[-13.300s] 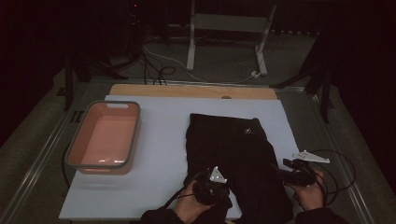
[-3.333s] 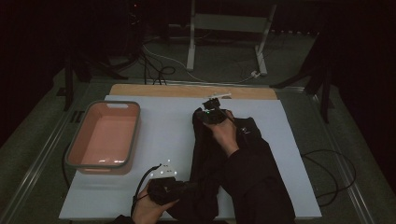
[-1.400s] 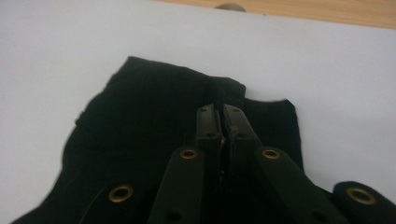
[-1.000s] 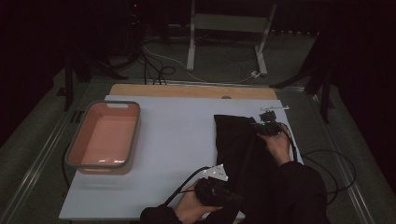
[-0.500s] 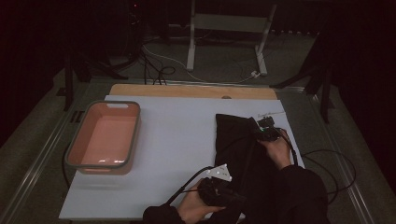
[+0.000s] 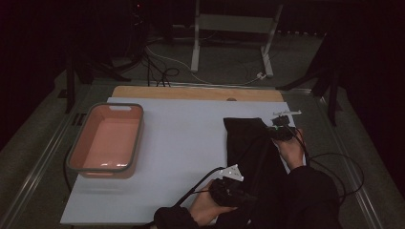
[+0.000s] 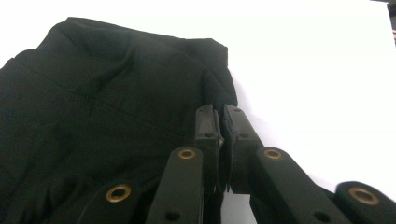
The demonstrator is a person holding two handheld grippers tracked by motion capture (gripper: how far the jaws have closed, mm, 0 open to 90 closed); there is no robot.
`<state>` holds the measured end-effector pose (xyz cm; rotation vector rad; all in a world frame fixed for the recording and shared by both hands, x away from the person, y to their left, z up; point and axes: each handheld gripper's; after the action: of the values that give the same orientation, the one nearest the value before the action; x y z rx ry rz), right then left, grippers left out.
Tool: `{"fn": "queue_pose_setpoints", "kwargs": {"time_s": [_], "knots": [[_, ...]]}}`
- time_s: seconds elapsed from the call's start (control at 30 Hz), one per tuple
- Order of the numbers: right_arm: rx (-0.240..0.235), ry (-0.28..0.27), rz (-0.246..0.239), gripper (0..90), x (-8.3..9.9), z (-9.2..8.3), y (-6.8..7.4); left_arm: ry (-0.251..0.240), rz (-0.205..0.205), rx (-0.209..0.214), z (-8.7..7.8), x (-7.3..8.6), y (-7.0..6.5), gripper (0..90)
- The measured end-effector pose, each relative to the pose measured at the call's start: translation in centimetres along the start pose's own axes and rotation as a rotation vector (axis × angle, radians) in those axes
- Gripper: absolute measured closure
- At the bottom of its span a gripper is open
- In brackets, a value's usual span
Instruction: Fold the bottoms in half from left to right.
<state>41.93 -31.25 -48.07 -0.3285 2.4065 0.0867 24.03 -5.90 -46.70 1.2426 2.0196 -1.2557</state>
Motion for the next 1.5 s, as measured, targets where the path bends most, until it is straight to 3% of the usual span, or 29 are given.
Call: {"fn": "queue_pose_setpoints", "kwargs": {"time_s": [0.2, 0.37, 0.5, 0.63, 0.93, 1.3, 1.5], "knots": [[-0.014, 0.041, 0.004, 83.1, 0.7, 0.6, -0.3, 0.001, -0.004, -0.019, 0.7, -0.1, 0.5, 87.7], [-0.037, 0.035, 0.027, 57.7, 0.9, 0.4, -0.4, 0.007, -0.013, -0.041, 1.1, -0.1, 1.2, 87.7], [-0.051, 0.009, 0.047, 47.1, 0.8, -0.7, -0.4, 0.009, -0.021, -0.047, 1.4, -0.1, 1.5, 87.7], [-0.049, 0.012, 0.028, 41.2, 1.0, -1.7, 0.0, 0.011, -0.022, -0.044, 1.8, -0.1, 1.6, 87.7], [-0.023, -0.02, -0.028, 37.9, 3.6, -4.7, 1.3, 0.026, -0.004, -0.013, 2.8, -0.7, 0.9, 87.7], [-0.125, -0.057, -0.009, 37.1, 6.4, -7.4, 3.0, 0.048, 0.036, 0.002, 4.4, -1.7, 0.0, 87.7], [-0.162, -0.041, -0.022, 37.1, 7.5, -8.0, 3.9, 0.06, 0.045, 0.001, 4.9, -2.0, -0.2, 87.6]]}}
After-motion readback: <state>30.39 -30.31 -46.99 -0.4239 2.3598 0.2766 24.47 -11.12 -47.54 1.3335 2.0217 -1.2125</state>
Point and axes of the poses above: each handheld gripper's, and its own axes: z roughly forward along the jaws, x roughly out of its underside, y roughly to its left
